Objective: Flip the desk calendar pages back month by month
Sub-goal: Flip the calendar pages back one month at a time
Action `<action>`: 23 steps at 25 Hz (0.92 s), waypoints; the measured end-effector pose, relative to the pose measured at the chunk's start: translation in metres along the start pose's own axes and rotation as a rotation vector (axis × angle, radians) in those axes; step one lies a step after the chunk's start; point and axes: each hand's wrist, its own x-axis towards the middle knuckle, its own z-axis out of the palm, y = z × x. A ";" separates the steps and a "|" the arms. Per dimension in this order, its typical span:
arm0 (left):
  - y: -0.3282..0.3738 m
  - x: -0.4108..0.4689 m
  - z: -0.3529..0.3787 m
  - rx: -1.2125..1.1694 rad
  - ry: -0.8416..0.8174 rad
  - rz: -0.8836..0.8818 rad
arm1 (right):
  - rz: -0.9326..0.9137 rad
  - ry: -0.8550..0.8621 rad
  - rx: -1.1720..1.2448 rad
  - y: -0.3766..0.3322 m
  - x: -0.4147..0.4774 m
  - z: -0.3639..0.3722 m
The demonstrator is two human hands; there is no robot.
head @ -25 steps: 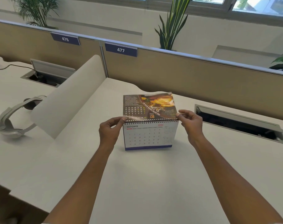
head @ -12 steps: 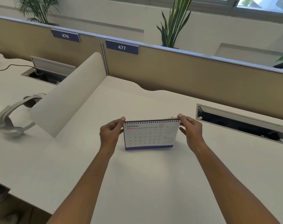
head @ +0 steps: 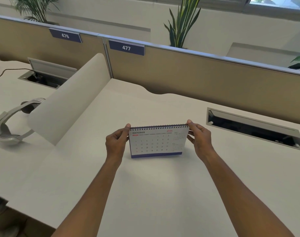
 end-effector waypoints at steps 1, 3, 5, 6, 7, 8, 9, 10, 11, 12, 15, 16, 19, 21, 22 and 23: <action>-0.001 -0.001 0.000 -0.008 0.005 -0.006 | 0.003 0.011 0.001 0.003 0.001 0.000; -0.003 -0.004 -0.001 -0.014 0.052 -0.035 | 0.026 0.076 0.013 0.012 0.003 -0.002; -0.010 -0.008 -0.006 0.069 0.131 -0.060 | 0.061 0.162 -0.004 0.026 0.005 -0.007; -0.016 -0.012 -0.010 0.140 0.166 -0.066 | 0.081 0.195 -0.024 0.034 0.004 -0.010; -0.022 -0.016 -0.014 0.203 0.191 -0.070 | 0.099 0.219 -0.050 0.043 0.002 -0.013; -0.027 -0.020 -0.018 0.249 0.207 -0.075 | 0.110 0.232 -0.087 0.050 0.000 -0.016; -0.034 -0.023 -0.022 0.280 0.214 -0.082 | 0.118 0.237 -0.134 0.057 -0.003 -0.019; -0.040 -0.027 -0.024 0.298 0.218 -0.090 | 0.128 0.236 -0.180 0.062 -0.005 -0.022; -0.045 -0.030 -0.026 0.308 0.220 -0.099 | 0.142 0.236 -0.213 0.067 -0.007 -0.024; -0.049 -0.033 -0.027 0.311 0.215 -0.103 | 0.153 0.234 -0.226 0.071 -0.009 -0.025; -0.058 -0.039 -0.025 0.319 0.161 -0.079 | 0.134 0.213 -0.258 0.077 -0.014 -0.025; -0.060 -0.041 -0.023 0.338 0.141 -0.068 | 0.121 0.194 -0.283 0.077 -0.017 -0.025; -0.064 -0.046 -0.019 0.401 0.115 -0.050 | 0.094 0.131 -0.343 0.081 -0.023 -0.023; -0.066 -0.050 -0.018 0.402 0.109 -0.048 | 0.071 0.131 -0.365 0.084 -0.027 -0.023; -0.066 -0.052 -0.017 0.400 0.105 -0.044 | 0.059 0.138 -0.375 0.086 -0.028 -0.024; -0.066 -0.053 -0.017 0.395 0.103 -0.039 | 0.049 0.146 -0.382 0.087 -0.030 -0.025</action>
